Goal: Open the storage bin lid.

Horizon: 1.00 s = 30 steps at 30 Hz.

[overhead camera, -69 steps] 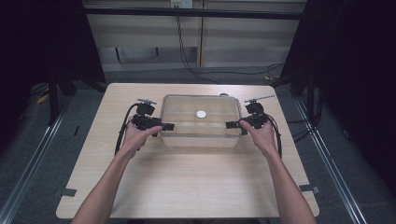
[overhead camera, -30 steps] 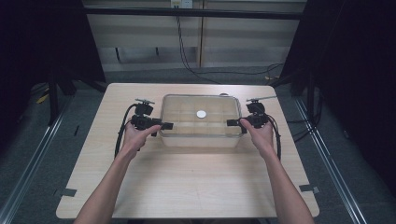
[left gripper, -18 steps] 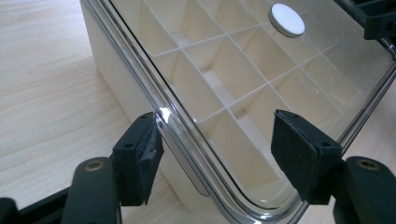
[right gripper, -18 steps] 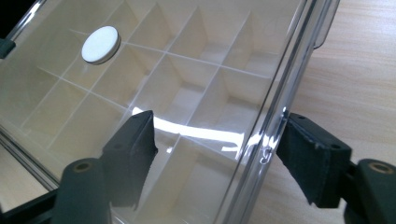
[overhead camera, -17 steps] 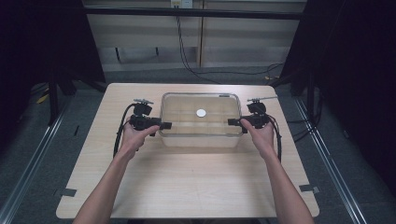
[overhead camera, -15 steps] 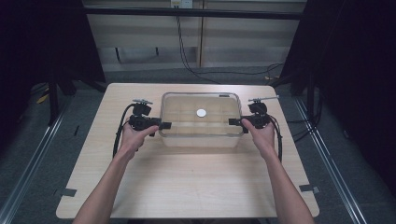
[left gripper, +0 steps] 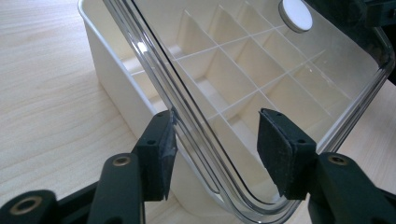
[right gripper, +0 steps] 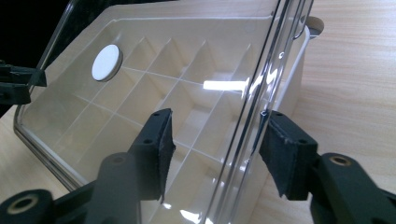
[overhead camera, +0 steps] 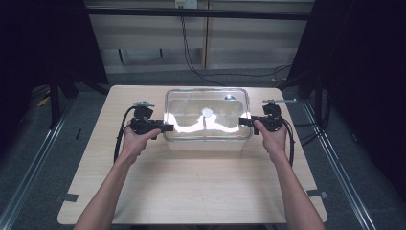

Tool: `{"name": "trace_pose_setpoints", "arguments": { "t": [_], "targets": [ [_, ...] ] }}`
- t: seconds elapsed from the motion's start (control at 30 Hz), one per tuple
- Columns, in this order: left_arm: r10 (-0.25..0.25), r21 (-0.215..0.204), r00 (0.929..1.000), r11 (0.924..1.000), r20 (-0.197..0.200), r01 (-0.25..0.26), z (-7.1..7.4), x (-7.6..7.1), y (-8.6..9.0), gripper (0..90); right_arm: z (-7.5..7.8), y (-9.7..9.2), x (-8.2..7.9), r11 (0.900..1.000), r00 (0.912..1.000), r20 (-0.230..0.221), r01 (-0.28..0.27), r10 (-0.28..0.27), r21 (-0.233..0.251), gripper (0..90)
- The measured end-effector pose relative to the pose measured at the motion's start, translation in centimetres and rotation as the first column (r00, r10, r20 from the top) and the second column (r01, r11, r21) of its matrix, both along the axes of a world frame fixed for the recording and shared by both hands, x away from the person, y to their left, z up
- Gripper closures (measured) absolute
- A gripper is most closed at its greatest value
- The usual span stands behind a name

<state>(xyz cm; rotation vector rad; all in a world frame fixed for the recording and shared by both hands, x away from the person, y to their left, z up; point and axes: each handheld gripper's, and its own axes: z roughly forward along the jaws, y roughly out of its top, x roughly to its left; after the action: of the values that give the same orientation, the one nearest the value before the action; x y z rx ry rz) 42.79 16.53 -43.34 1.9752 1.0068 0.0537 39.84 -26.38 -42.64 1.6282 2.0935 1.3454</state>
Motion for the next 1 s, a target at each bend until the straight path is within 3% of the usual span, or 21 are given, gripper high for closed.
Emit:
{"name": "trace_pose_setpoints", "arguments": {
  "t": [0.33,1.0],
  "targets": [
    [0.01,-0.014,0.9999,0.9999,0.011,-0.01,0.0,-0.2,0.3,51.0,0.1,-0.3,-0.8,0.9994,0.9994,0.008,-0.034,0.034,0.003,50.2],
    [0.01,-0.016,0.9987,0.9998,0.051,-0.01,0.5,-1.1,0.6,59.9,0.4,-0.8,-1.6,0.9988,0.9995,0.021,-0.023,0.022,0.042,61.6]
  ]
}}
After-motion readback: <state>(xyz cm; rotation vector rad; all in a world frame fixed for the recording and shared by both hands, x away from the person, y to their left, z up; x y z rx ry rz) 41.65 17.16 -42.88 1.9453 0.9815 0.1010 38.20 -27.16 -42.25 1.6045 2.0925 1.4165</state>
